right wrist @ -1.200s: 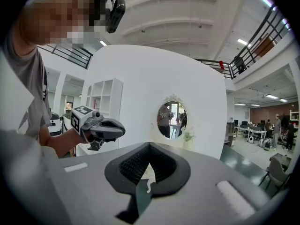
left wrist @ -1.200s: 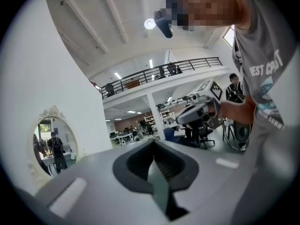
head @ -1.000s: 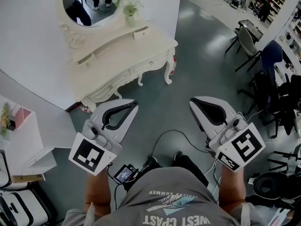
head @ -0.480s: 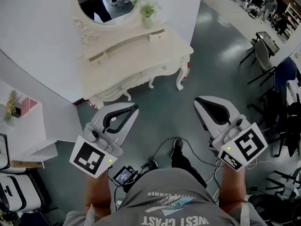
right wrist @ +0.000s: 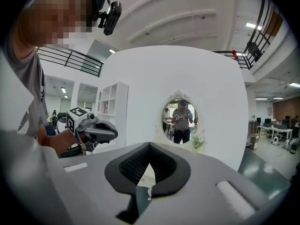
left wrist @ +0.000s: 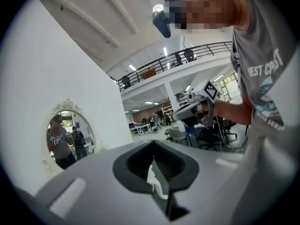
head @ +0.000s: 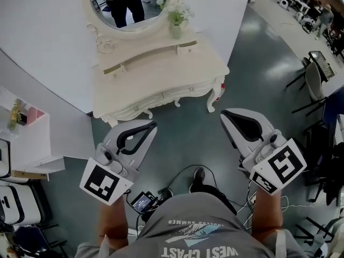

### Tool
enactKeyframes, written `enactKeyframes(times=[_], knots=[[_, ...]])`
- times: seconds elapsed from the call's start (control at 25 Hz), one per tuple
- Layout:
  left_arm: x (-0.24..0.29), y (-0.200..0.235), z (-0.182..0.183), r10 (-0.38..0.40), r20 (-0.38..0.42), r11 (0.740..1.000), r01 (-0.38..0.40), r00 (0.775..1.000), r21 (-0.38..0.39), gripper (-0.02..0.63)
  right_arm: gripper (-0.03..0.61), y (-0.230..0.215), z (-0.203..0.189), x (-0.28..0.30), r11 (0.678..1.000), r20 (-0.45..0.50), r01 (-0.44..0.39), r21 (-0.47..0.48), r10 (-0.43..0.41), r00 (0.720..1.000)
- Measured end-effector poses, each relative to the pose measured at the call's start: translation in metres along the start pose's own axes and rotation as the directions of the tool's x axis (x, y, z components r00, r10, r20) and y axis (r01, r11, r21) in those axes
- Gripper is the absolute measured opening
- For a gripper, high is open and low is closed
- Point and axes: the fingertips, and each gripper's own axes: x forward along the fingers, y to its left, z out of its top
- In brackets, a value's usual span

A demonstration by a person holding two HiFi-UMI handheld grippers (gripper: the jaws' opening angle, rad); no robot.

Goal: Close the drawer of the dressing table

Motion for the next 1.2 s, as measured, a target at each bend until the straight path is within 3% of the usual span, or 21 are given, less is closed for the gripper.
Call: enactKeyframes(times=[0.68, 0.96, 1.2], knots=[[0.111, 0.030, 0.015, 0.095, -0.055, 0.995, -0.094, 0.994, 0.021, 0.002, 0.000, -0.122, -0.011, 0.027, 0.994, 0.028, -0.105, 0.017, 0.105, 0.994], [0.136, 0.047, 0.007, 0.062, -0.064, 0.998, -0.062, 0.996, 0.013, 0.002, 0.000, -0.145, -0.022, 0.039, 0.996, 0.008, -0.073, 0.051, 0.072, 0.997], [0.166, 0.085, -0.004, -0.014, -0.025, 1.000, 0.014, 1.000, 0.014, 0.002, 0.000, -0.165, -0.029, 0.064, 0.998, -0.024, 0.014, 0.066, -0.012, 1.000]])
